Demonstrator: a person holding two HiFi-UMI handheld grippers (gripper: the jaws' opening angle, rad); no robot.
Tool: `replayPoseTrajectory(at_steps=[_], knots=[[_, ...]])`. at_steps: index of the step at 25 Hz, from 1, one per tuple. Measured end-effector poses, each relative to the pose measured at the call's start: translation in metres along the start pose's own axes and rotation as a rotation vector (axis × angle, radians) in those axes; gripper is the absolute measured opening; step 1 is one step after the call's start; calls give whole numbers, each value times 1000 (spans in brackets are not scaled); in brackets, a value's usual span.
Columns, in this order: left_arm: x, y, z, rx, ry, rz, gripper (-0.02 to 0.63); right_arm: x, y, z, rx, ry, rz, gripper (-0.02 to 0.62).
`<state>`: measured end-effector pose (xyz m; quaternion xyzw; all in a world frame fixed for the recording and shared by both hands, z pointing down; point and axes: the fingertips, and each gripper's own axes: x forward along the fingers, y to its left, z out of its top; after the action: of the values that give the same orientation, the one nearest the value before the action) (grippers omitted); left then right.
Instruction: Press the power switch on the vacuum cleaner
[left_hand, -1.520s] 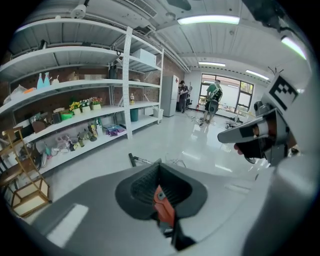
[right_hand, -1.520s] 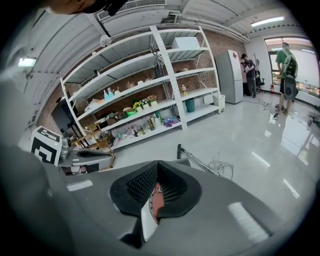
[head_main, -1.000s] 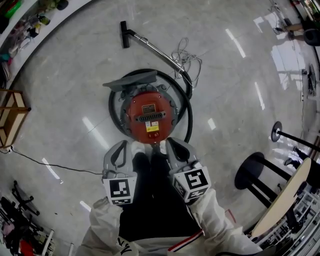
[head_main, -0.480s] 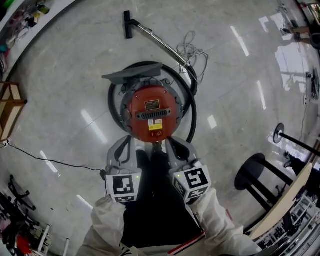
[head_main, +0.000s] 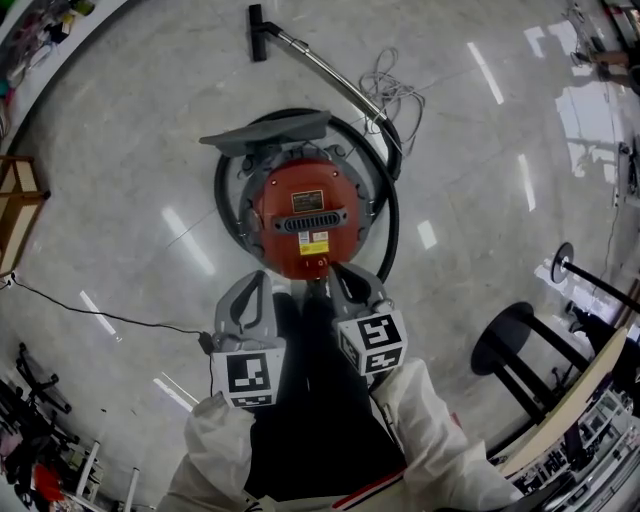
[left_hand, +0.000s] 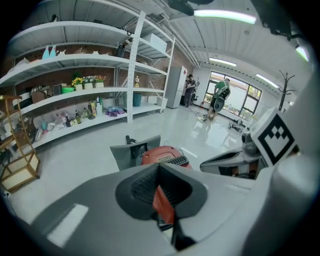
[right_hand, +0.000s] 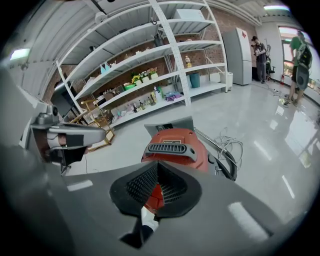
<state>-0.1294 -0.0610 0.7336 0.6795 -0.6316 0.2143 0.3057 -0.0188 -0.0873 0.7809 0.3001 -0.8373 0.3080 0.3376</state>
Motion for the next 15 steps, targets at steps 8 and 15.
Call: replayPoseTrajectory(at_steps=[8, 15], knots=[[-1, 1, 1, -12, 2, 1, 0, 23, -9, -34, -38, 78, -17, 0], [-1, 1, 3, -13, -2, -5, 0, 35, -10, -47, -36, 112, -28, 0]])
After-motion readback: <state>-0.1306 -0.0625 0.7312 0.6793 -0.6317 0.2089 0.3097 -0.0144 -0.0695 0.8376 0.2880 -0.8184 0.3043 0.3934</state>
